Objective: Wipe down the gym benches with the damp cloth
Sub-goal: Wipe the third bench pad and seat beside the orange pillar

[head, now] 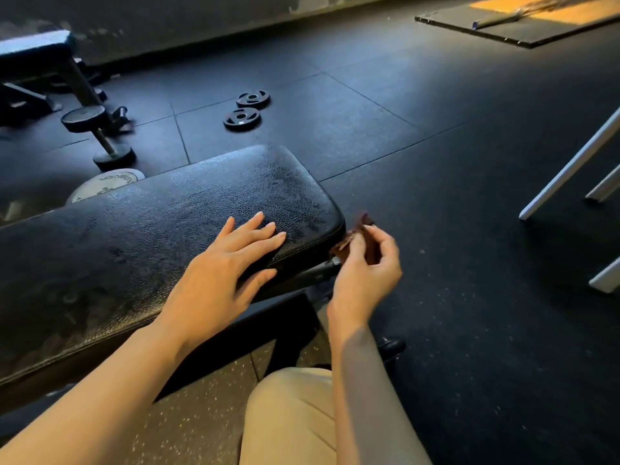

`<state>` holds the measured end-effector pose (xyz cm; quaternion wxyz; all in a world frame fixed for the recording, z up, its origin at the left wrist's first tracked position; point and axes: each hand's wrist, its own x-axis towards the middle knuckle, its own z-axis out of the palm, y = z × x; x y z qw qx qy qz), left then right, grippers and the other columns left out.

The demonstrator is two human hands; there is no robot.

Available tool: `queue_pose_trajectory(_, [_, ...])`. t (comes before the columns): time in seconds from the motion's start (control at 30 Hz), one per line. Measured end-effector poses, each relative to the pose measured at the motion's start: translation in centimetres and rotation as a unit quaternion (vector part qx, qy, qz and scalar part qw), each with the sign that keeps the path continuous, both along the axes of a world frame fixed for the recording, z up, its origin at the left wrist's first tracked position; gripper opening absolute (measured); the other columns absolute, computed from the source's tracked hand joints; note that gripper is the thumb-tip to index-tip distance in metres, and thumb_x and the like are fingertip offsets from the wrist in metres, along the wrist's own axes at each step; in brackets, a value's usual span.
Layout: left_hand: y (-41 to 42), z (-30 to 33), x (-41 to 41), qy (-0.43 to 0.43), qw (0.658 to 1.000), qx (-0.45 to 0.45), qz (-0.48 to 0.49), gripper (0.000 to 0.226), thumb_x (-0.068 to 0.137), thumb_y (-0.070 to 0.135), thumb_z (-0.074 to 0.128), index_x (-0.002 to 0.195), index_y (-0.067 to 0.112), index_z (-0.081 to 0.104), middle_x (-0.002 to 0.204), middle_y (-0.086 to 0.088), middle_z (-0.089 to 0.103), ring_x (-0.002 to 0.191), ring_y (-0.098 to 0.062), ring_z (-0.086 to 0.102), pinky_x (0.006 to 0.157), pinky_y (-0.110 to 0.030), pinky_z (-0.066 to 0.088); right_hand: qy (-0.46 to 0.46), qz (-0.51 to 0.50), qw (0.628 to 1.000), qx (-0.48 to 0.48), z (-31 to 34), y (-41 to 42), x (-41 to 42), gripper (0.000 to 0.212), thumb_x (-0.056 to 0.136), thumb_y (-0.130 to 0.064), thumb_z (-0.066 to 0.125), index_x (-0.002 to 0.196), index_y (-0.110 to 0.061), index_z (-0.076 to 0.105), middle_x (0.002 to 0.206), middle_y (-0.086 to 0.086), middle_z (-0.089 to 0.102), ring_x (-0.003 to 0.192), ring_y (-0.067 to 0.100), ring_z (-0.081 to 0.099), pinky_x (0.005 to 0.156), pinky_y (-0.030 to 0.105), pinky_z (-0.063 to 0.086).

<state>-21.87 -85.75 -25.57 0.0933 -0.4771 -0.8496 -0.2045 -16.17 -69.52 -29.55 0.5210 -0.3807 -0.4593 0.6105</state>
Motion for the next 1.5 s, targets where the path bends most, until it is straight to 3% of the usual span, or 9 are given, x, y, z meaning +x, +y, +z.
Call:
queue_pose_trajectory(0.13, [0.2, -0.1, 0.0, -0.002, 1.000, 0.005, 0.006, 0.050, 0.092, 0.044, 0.043, 0.138, 0.026, 0.051, 0.144, 0.011, 0.047, 0.144, -0.005, 0.023, 0.120, -0.039, 0.017, 0.019, 0.025, 0.999, -0.020, 0.6, -2.9, 0.7, 0.025, 0.083, 0.008, 0.060, 0.101, -0.005, 0.072, 0.128, 0.002, 0.058, 0.115, 0.016, 0.057, 0.080, 0.015, 0.052])
queue_pose_trajectory(0.27, [0.2, 0.0, 0.1, -0.025, 0.999, 0.023, 0.003, 0.049, 0.088, 0.033, 0.055, 0.137, 0.025, 0.052, 0.143, 0.013, 0.046, 0.144, -0.003, 0.022, 0.120, -0.041, 0.017, -0.027, 0.039, 0.994, 0.096, 0.8, -6.6, 1.9, 0.030, 0.072, -0.006, 0.064, 0.097, -0.017, 0.074, 0.122, -0.004, 0.054, 0.112, 0.020, 0.055, 0.092, 0.035, 0.051])
queue_pose_trajectory(0.53, [-0.2, 0.8, 0.2, -0.124, 0.989, 0.076, -0.010, 0.047, 0.089, 0.009, 0.043, 0.133, 0.016, 0.057, 0.142, 0.007, 0.049, 0.145, -0.008, 0.021, 0.121, -0.024, 0.006, -0.060, 0.032, 0.996, 0.049, 0.8, -2.8, 0.5, 0.033, 0.073, 0.002, 0.063, 0.102, -0.015, 0.064, 0.113, 0.007, 0.049, 0.101, 0.024, 0.057, 0.084, 0.012, 0.044])
queue_pose_trajectory(0.77, [-0.7, 2.0, 1.7, -0.174, 0.958, 0.218, 0.073, 0.055, 0.067, -0.009, 0.038, 0.112, 0.008, 0.065, 0.127, 0.003, 0.061, 0.141, -0.007, 0.032, 0.117, -0.028, 0.024, -0.037, 0.115, 0.987, 0.104, 1.5, -10.1, 3.0, 0.030, 0.063, 0.000, 0.061, 0.082, -0.023, 0.065, 0.100, -0.005, 0.047, 0.089, 0.011, 0.056, 0.083, 0.026, 0.050])
queue_pose_trajectory(0.87, [-3.5, 1.7, 3.8, -0.092, 0.943, 0.282, 0.152, 0.050, 0.072, -0.012, 0.039, 0.108, 0.008, 0.066, 0.122, 0.002, 0.063, 0.136, -0.008, 0.040, 0.118, -0.034, 0.026, -0.052, 0.044, 0.996, 0.064, 1.7, -6.3, 2.4, 0.033, 0.071, 0.005, 0.061, 0.086, -0.025, 0.060, 0.106, -0.001, 0.046, 0.092, 0.016, 0.058, 0.085, 0.024, 0.051])
queue_pose_trajectory(0.97, [-7.2, -0.1, 5.3, 0.015, 0.938, 0.255, 0.234, 0.045, 0.079, -0.012, 0.043, 0.114, 0.005, 0.065, 0.125, -0.004, 0.062, 0.134, -0.018, 0.044, 0.119, -0.040, 0.022, -0.071, 0.058, 0.993, 0.075, 1.5, -5.1, 1.7, 0.029, 0.071, 0.002, 0.060, 0.087, -0.022, 0.061, 0.105, -0.002, 0.044, 0.094, 0.022, 0.057, 0.088, 0.035, 0.052])
queue_pose_trajectory(1.1, [-8.2, -2.7, 6.7, 0.073, 0.932, 0.214, 0.284, 0.041, 0.089, -0.005, 0.044, 0.126, 0.002, 0.059, 0.135, -0.011, 0.055, 0.136, -0.027, 0.040, 0.118, -0.051, 0.018, -0.046, 0.195, 0.966, 0.165, 2.2, -11.6, 3.3, 0.027, 0.062, 0.000, 0.061, 0.076, -0.023, 0.064, 0.094, -0.007, 0.047, 0.085, 0.001, 0.053, 0.081, 0.012, 0.042])
queue_pose_trajectory(1.33, [-9.5, -3.6, 5.9, 0.101, 0.947, 0.098, 0.289, 0.046, 0.098, 0.012, 0.037, 0.143, 0.003, 0.043, 0.150, -0.011, 0.039, 0.141, -0.026, 0.033, 0.121, -0.040, 0.004, -0.061, 0.083, 0.988, 0.112, 1.9, -8.4, 2.6, 0.025, 0.068, 0.003, 0.063, 0.085, -0.015, 0.066, 0.102, 0.000, 0.046, 0.091, 0.017, 0.055, 0.081, 0.023, 0.050])
queue_pose_trajectory(1.5, [-10.2, -3.1, 6.0, 0.054, 0.961, 0.112, 0.248, 0.048, 0.100, 0.017, 0.033, 0.147, 0.007, 0.034, 0.155, -0.007, 0.030, 0.146, -0.018, 0.021, 0.121, -0.037, 0.003, -0.080, 0.194, 0.957, 0.200, 1.6, -13.4, 2.9, 0.022, 0.063, -0.001, 0.062, 0.080, -0.013, 0.068, 0.096, 0.000, 0.047, 0.087, 0.012, 0.050, 0.085, 0.015, 0.042])
